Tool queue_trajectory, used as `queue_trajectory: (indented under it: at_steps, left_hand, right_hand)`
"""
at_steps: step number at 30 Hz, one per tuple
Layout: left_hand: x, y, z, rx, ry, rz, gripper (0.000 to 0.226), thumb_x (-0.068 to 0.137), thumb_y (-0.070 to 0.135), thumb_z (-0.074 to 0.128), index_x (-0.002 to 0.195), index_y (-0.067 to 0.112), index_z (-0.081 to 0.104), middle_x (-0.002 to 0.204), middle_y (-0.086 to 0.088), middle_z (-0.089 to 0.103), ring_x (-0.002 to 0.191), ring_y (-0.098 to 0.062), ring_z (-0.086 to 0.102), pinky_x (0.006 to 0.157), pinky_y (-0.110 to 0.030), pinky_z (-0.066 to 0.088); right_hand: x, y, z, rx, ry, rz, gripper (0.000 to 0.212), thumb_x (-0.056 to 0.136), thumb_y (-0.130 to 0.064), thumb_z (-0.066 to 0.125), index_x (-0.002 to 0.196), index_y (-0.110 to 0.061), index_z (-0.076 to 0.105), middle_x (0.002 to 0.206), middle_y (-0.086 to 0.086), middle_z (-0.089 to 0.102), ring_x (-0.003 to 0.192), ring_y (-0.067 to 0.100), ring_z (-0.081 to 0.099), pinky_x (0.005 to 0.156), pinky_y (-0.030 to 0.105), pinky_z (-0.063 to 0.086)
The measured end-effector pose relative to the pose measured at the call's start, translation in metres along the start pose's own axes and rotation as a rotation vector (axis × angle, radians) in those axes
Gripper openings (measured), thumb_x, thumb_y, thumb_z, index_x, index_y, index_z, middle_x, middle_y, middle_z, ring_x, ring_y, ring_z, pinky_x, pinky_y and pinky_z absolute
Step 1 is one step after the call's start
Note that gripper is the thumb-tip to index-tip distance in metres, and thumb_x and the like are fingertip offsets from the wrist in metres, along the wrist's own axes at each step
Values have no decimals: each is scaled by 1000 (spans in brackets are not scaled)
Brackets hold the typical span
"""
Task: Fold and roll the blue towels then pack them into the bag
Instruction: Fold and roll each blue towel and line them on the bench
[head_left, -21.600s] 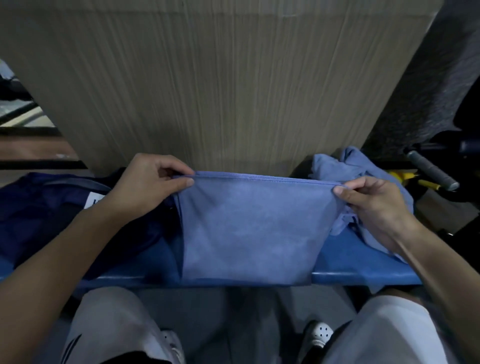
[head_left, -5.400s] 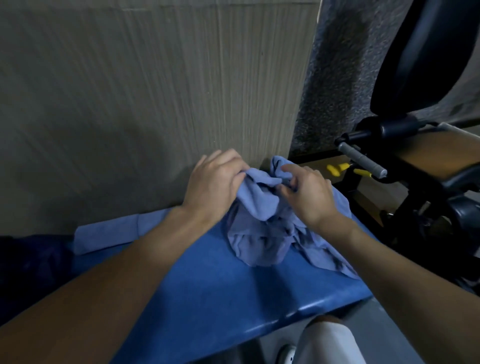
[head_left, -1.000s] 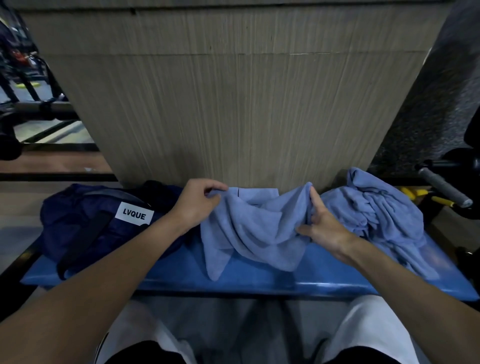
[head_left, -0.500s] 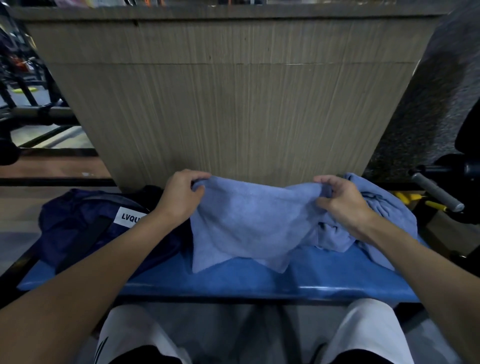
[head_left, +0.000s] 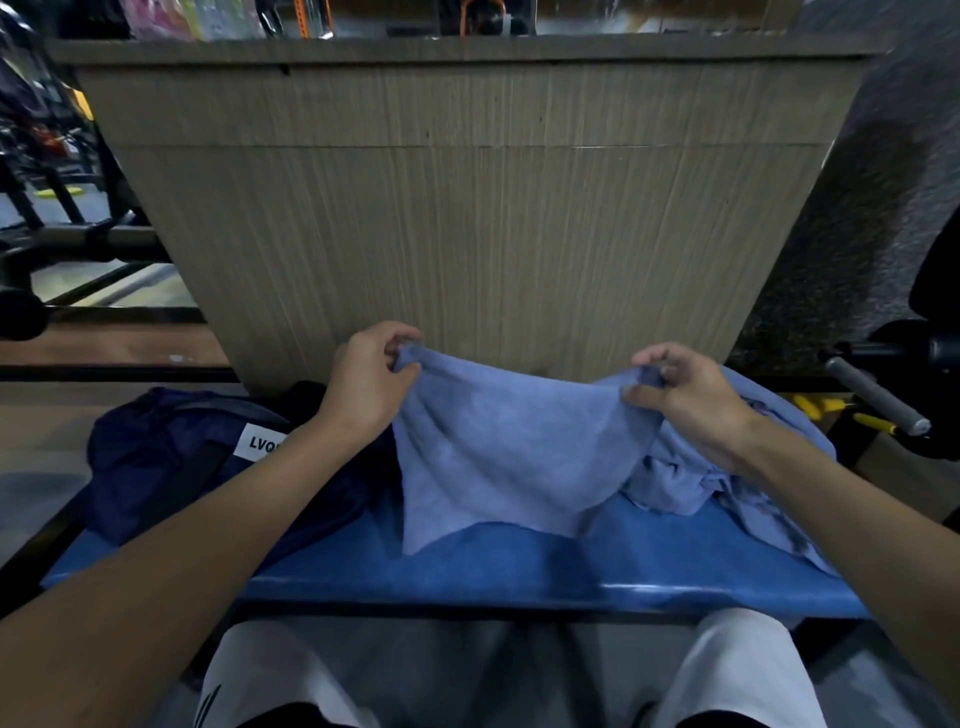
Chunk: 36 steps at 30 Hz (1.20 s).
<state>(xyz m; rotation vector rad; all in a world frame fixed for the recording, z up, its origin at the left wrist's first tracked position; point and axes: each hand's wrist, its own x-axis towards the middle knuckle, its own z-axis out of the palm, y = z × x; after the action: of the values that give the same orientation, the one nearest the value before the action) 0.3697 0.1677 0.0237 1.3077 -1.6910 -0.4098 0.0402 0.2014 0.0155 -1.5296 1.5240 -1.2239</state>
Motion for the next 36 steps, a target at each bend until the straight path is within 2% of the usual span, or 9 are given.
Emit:
queue_trajectory:
  at_steps: [4, 7, 9, 16, 19, 26, 29, 31, 36]
  left_hand:
    - [-1, -2, -3, 27, -1, -7, 24, 87, 0, 65, 104, 16, 64, 82, 11, 60, 73, -1, 55, 67, -10, 43]
    - [-1, -2, -3, 24, -24, -7, 22, 87, 0, 65, 105, 13, 66, 81, 8, 61, 73, -2, 55, 69, -15, 46]
    - [-2, -2, -2, 25, -24, -2, 20, 88, 0, 65, 103, 13, 66, 82, 5, 61, 71, -2, 55, 68, -14, 43]
    - [1, 5, -4, -93, 56, -61, 19, 85, -1, 68, 88, 17, 68, 77, 8, 63, 67, 2, 57, 64, -8, 44]
    - [5, 8, -5, -203, 72, -118, 26, 85, -1, 69, 83, 24, 68, 84, 5, 68, 76, -1, 62, 67, -12, 47]
    - [9, 13, -9, -208, 44, -142, 25, 89, -5, 62, 103, 14, 70, 90, 9, 66, 77, 7, 61, 72, -4, 48]
    - [10, 15, -11, -155, 41, -102, 26, 87, -6, 62, 100, 15, 69, 86, 9, 65, 73, 8, 61, 71, -7, 47]
    - [10, 17, -10, -121, 43, -82, 27, 86, -9, 62, 97, 15, 68, 83, 8, 64, 73, 2, 59, 69, -7, 46]
    - [12, 14, -10, -32, 39, -32, 26, 85, -11, 61, 94, 12, 68, 77, 1, 61, 66, -5, 52, 61, -5, 45]
  right_hand:
    - [-3, 0, -1, -282, -164, -60, 34, 80, 10, 64, 104, -13, 60, 95, 0, 59, 84, 10, 56, 64, 15, 49]
    - [3, 7, -5, -465, -86, -169, 30, 83, 8, 61, 105, -13, 60, 92, 1, 60, 90, 20, 59, 73, 25, 45]
    - [6, 6, -8, -495, 38, -171, 25, 89, -1, 60, 107, -18, 59, 78, 0, 57, 74, 19, 56, 63, 25, 41]
    - [9, -3, -12, -148, 234, -53, 16, 86, -13, 71, 92, -15, 57, 69, 9, 57, 52, 7, 51, 48, 21, 44]
    - [10, -5, -14, 18, 216, -17, 9, 87, -2, 67, 95, -5, 66, 83, 13, 64, 74, 15, 58, 61, 20, 49]
    - [16, -14, -24, -128, 219, 0, 38, 89, 5, 61, 126, -4, 59, 104, 12, 65, 95, 21, 62, 81, 29, 54]
    - [19, -15, -26, -198, 254, -29, 30, 91, 1, 59, 121, -4, 62, 93, 12, 63, 84, 21, 59, 60, 14, 50]
    - [21, -14, -27, -243, 270, -47, 25, 91, -1, 59, 115, -4, 64, 88, 14, 63, 76, 21, 57, 57, 20, 49]
    - [21, -13, -27, -284, 261, -62, 13, 90, -3, 62, 102, -6, 67, 91, 19, 66, 85, 28, 62, 80, 44, 52]
